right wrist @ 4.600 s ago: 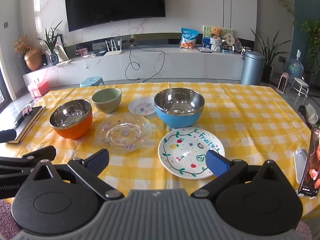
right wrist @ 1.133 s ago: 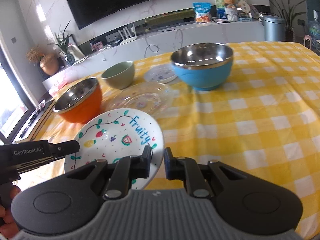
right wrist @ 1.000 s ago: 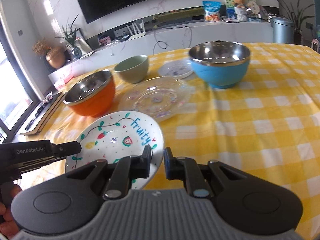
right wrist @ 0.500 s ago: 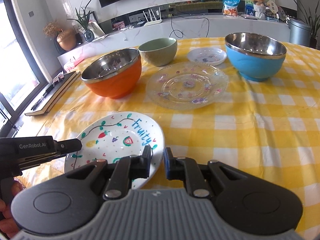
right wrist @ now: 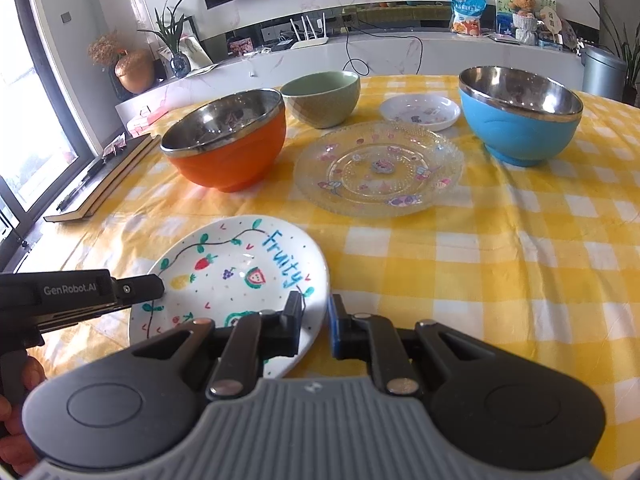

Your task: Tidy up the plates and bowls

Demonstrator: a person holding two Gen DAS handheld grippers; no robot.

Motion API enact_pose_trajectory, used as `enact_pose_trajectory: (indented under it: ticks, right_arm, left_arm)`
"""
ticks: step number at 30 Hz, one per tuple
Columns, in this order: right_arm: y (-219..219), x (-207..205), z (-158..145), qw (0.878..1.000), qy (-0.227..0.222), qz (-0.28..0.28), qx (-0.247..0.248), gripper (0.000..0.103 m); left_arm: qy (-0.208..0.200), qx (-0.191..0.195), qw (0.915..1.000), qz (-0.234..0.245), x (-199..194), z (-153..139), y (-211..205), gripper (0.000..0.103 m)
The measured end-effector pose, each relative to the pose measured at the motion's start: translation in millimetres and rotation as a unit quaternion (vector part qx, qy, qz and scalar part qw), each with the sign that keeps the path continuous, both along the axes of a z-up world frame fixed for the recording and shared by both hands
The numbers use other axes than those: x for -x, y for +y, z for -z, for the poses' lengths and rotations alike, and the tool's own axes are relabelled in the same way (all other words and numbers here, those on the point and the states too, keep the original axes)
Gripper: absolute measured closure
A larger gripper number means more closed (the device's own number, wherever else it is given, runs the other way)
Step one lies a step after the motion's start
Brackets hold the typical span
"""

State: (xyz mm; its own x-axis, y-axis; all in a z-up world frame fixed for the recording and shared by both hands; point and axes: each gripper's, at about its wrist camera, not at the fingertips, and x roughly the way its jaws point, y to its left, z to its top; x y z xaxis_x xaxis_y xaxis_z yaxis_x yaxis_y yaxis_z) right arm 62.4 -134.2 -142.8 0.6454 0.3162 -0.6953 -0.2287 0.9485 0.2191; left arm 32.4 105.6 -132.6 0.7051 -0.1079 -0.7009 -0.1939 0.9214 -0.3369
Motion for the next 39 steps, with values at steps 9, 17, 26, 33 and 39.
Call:
enact_pose_trajectory:
  ticks: [9,17,26,33,39]
  right_arm:
    - [-3.1,5.7,-2.1,1.000,-0.010,-0.013,-0.010,0.080]
    - [-17.8,12.1,-16.5,0.999,-0.046,-0.004,-0.017,0.040]
    - [-41.6,8.3,-29.7,0.994,-0.085,0.061,0.030,0.036]
    - [-73.3,-5.8,-27.8,0.989,-0.081,0.123,-0.006,0.037]
    - [-84.3,-24.9,-26.7,0.989,-0.069,0.130,-0.022,0.037]
  left_arm:
    - [-0.005,-0.008,0.9999,-0.008,1.0,-3.9,1.6,0.071]
    - [-0.035,-0.044,0.9981,-0.023,4.3,-27.9,-5.2,0.060]
    - [-0.059,-0.049,0.9969,0.016,-6.5,-43.9,-35.1,0.057]
    - [-0.067,-0.048,0.9958,0.041,-26.2,-47.5,-54.9,0.052]
    - [-0.059,-0.041,0.9961,0.051,-47.3,-42.2,-68.3,0.046]
